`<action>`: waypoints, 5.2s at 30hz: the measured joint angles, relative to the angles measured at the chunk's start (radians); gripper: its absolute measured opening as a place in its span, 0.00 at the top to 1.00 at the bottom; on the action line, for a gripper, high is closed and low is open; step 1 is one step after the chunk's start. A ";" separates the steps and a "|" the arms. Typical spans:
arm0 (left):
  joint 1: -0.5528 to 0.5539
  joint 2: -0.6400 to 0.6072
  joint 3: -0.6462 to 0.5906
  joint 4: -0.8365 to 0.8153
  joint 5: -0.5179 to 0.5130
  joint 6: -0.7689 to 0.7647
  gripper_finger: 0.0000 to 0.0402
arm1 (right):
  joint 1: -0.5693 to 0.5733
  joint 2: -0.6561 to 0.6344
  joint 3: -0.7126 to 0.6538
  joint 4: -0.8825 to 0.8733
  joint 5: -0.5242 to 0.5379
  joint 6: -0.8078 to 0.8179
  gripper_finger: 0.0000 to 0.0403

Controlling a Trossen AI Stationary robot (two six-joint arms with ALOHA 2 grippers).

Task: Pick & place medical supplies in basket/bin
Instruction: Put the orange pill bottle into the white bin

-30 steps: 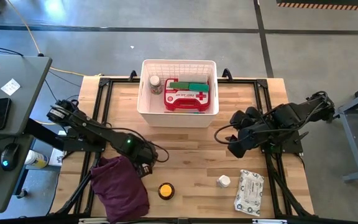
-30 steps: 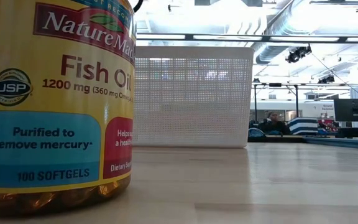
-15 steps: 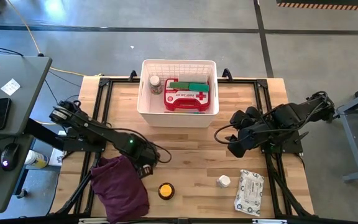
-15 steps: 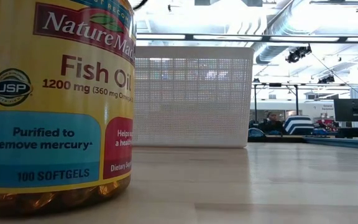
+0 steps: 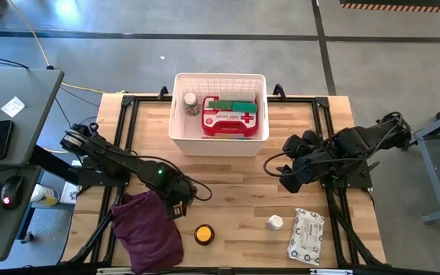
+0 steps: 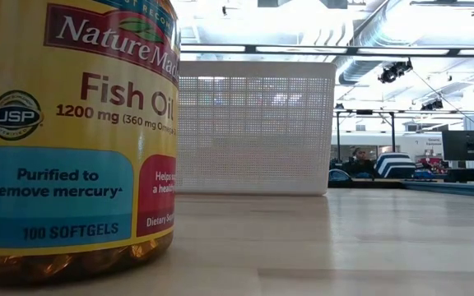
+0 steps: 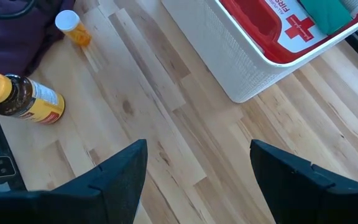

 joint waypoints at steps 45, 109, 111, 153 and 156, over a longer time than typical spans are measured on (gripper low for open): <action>0.001 0.123 -0.082 0.155 -0.053 0.068 0.11 | 0.000 0.000 0.000 0.008 0.036 -0.013 0.32; 0.038 0.150 0.287 -0.099 -0.190 0.239 0.43 | 0.000 0.000 0.000 0.007 0.026 -0.015 0.32; 0.065 0.150 0.337 -0.119 -0.213 0.271 0.43 | 0.000 0.000 0.000 0.007 0.026 -0.015 0.32; 0.940 0.339 0.930 -0.379 -0.183 0.907 0.37 | -0.001 0.000 0.000 -0.042 0.148 0.003 0.32; 0.964 0.395 0.930 -0.386 -0.141 0.911 0.39 | -0.001 0.000 0.000 -0.047 0.149 0.005 0.32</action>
